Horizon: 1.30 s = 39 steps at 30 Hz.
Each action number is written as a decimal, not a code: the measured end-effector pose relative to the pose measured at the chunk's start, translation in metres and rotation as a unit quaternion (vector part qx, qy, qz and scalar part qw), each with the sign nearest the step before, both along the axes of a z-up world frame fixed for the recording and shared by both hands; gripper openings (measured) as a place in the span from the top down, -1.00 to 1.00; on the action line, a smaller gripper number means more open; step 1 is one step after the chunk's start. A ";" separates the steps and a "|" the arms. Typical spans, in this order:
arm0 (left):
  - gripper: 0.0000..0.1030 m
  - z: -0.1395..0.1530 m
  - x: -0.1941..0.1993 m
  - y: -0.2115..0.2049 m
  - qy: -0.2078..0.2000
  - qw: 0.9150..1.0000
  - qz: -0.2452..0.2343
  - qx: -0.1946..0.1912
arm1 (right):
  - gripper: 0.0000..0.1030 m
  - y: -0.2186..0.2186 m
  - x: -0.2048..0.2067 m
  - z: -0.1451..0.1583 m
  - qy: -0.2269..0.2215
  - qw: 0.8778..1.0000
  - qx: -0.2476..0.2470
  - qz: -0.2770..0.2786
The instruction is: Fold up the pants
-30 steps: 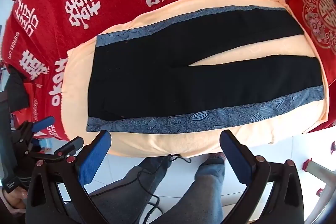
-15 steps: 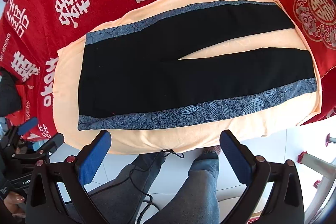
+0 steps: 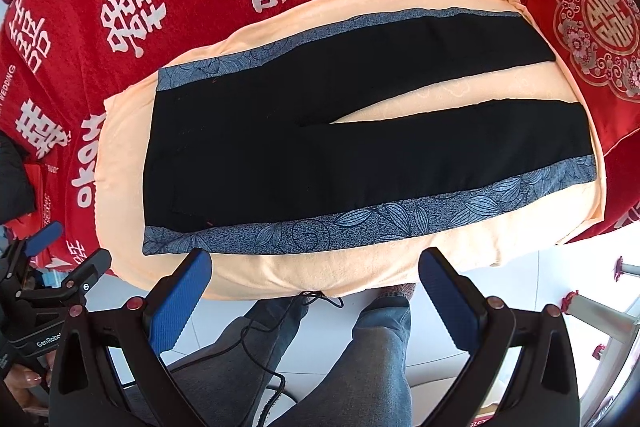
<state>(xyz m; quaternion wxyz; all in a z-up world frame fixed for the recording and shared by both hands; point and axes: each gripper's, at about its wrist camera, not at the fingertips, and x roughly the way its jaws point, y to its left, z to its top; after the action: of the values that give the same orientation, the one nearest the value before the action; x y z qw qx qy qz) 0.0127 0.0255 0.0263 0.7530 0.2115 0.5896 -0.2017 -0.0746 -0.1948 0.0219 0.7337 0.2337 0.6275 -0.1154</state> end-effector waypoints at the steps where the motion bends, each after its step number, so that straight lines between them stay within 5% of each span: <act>1: -1.00 0.000 0.000 0.000 -0.001 1.000 0.000 0.001 | -1.00 0.000 0.000 0.000 0.000 1.000 0.000 0.000; 28: -1.00 -0.001 0.002 -0.003 -0.005 1.000 0.019 0.016 | -1.00 -0.003 0.003 -0.006 -0.004 1.000 0.016 0.007; 39: -1.00 -0.015 -0.002 0.003 0.031 0.986 0.161 -0.020 | -1.00 -0.031 -0.012 -0.013 -0.041 0.993 0.092 0.055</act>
<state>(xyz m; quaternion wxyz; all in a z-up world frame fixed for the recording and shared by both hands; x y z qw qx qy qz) 0.0109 0.0287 0.0115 0.7614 0.0924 0.6345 -0.0960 -0.0864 -0.2259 0.0089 0.7398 0.2694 0.6165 -0.0069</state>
